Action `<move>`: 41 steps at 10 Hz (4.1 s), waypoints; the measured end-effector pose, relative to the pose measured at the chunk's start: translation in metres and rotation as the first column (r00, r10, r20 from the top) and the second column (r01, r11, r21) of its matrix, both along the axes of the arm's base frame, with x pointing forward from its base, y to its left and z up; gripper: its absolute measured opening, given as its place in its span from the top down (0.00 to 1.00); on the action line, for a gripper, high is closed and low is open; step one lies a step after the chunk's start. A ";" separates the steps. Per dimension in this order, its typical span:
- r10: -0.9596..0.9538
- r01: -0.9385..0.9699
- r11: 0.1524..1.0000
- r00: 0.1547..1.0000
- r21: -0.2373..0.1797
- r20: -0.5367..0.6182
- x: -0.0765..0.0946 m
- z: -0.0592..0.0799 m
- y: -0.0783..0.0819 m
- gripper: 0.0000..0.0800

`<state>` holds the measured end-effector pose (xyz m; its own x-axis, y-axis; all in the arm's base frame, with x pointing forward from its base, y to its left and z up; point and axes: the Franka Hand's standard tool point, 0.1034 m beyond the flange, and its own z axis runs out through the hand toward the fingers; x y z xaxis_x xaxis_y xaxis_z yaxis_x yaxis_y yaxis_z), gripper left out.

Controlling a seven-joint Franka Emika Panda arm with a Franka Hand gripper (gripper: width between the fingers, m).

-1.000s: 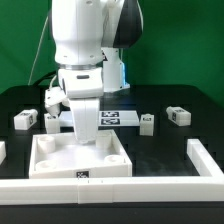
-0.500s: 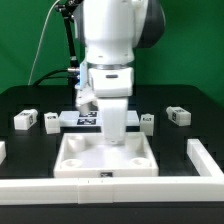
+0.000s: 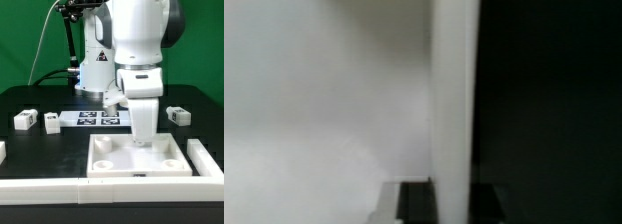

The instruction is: Assemble one leg

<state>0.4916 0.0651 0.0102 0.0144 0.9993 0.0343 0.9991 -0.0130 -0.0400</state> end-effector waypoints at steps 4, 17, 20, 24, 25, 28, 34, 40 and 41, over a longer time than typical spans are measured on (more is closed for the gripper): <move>-0.029 0.029 1.000 0.999 -0.006 -0.025 0.011 0.001 0.013 0.92; -0.025 0.025 1.000 0.999 -0.009 -0.035 0.011 0.001 0.015 0.20; -0.065 0.065 0.998 0.997 -0.016 -0.028 0.008 0.009 0.018 0.19; -0.198 0.197 0.979 0.980 -0.043 -0.005 -0.018 0.050 0.034 0.19; -0.231 0.230 0.972 0.973 -0.045 -0.002 -0.020 0.052 0.042 0.19; -0.320 0.320 0.947 0.947 -0.043 0.002 -0.019 0.052 0.044 0.19; -0.848 0.846 0.527 0.529 -0.077 0.008 -0.052 0.048 0.083 0.19; -0.917 0.914 0.397 0.399 -0.082 -0.001 -0.065 0.043 0.101 0.19; -0.918 0.916 0.396 0.396 -0.065 -0.008 -0.080 0.036 0.109 0.19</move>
Offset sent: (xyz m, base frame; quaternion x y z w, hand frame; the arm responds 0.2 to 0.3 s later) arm 0.0238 0.0201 0.0056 0.0086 -0.0099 0.0160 0.9998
